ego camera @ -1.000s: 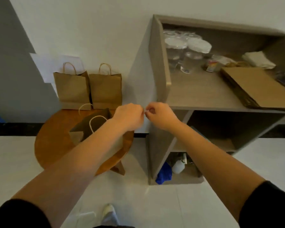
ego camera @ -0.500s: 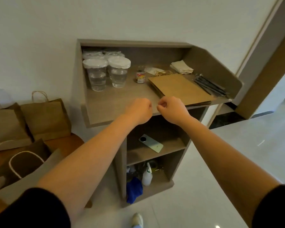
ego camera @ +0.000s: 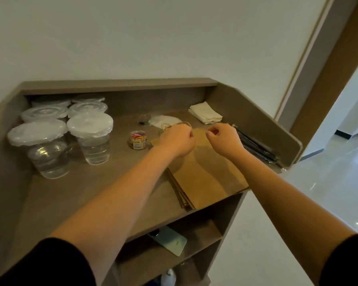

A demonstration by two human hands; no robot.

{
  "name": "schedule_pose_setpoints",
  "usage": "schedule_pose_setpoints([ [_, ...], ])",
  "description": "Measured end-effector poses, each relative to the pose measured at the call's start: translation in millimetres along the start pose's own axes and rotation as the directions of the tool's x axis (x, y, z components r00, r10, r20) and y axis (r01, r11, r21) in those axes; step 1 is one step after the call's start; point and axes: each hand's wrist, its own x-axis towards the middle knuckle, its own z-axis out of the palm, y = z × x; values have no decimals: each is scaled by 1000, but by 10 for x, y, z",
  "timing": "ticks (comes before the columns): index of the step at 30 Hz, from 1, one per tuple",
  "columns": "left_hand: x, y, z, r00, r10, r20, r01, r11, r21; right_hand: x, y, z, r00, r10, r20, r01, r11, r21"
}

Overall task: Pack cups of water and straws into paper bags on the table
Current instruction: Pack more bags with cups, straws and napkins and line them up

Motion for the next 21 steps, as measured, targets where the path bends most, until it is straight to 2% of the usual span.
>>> schedule_pose_setpoints([
  [8,965,82,372,998,-67,19,67,998,24,938,599,120,999,22,39,-22,1000,9],
  [14,1636,119,578,989,-147,8,147,989,-15,1695,902,288,984,5,177,7,997,-71],
  [21,2056,105,785,977,-214,25,215,972,-97,2101,1083,497,966,-3,257,36,992,-123],
])
